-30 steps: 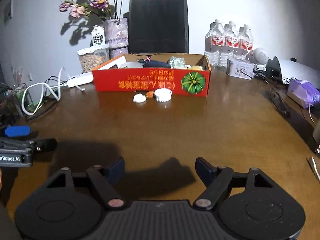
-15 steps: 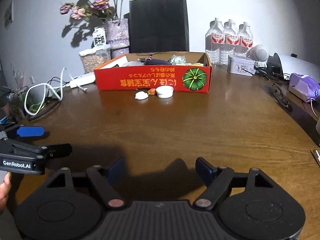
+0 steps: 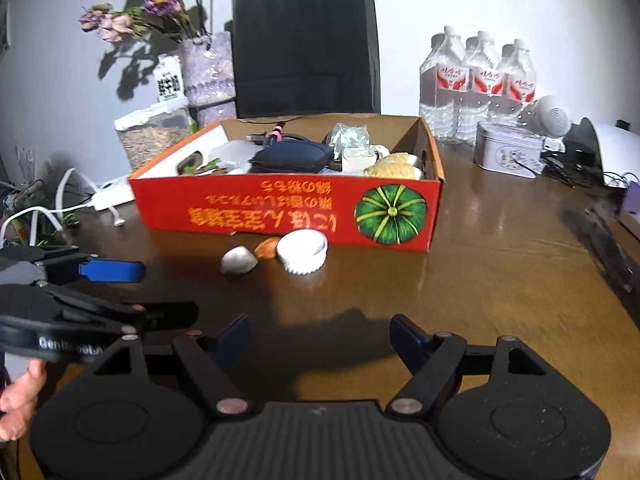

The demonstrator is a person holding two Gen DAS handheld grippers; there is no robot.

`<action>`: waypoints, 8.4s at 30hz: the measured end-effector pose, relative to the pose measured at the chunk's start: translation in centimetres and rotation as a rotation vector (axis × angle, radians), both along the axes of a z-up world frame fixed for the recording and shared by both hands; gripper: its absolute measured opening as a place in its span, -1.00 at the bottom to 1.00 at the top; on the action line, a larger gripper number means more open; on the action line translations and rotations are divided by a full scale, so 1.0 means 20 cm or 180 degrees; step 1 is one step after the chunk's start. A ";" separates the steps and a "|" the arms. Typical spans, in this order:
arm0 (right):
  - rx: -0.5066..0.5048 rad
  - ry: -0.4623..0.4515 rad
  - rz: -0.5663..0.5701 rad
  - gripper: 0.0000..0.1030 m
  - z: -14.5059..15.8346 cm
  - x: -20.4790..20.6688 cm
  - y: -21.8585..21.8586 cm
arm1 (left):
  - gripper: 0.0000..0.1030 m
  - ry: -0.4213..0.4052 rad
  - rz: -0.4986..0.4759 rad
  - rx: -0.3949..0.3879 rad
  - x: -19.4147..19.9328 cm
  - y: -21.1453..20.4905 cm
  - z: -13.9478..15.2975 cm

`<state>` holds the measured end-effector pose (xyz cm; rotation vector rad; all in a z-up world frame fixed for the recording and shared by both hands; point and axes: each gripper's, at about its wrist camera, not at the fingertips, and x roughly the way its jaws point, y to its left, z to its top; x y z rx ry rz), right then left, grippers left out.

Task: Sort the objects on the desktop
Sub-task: 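Grasp the white bottle cap with the right tool while the left tool grasps the small white item, then carry the white cap and white item into the box and open both tools, then withdraw both tools from the box toward the small orange item, then grasp the small orange item with the right tool, then carry the orange item into the box and open the right tool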

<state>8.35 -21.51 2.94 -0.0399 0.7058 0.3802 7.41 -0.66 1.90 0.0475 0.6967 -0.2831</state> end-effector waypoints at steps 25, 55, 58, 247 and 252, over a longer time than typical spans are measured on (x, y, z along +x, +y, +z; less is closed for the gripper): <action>-0.0042 0.0101 0.0132 -0.24 -0.07 0.26 0.15 | -0.44 0.0123 -0.0012 -0.0186 0.21 0.04 -0.03; -0.0148 -0.0098 -0.0278 -0.24 0.07 -0.90 -0.11 | -0.44 -0.0496 0.0319 -0.0076 -0.95 -0.05 0.15; -0.0149 -0.0128 -0.0286 -0.24 0.08 -0.91 -0.11 | -0.44 -0.0510 0.0316 -0.0102 -0.96 -0.05 0.15; 0.0290 0.1052 0.0296 -0.73 0.27 0.92 0.44 | -0.88 0.0530 0.0505 -0.0083 0.77 0.13 0.45; 0.0282 0.1381 0.0238 -0.72 0.15 1.01 0.52 | -0.80 0.0885 0.0659 -0.0063 0.91 0.21 0.33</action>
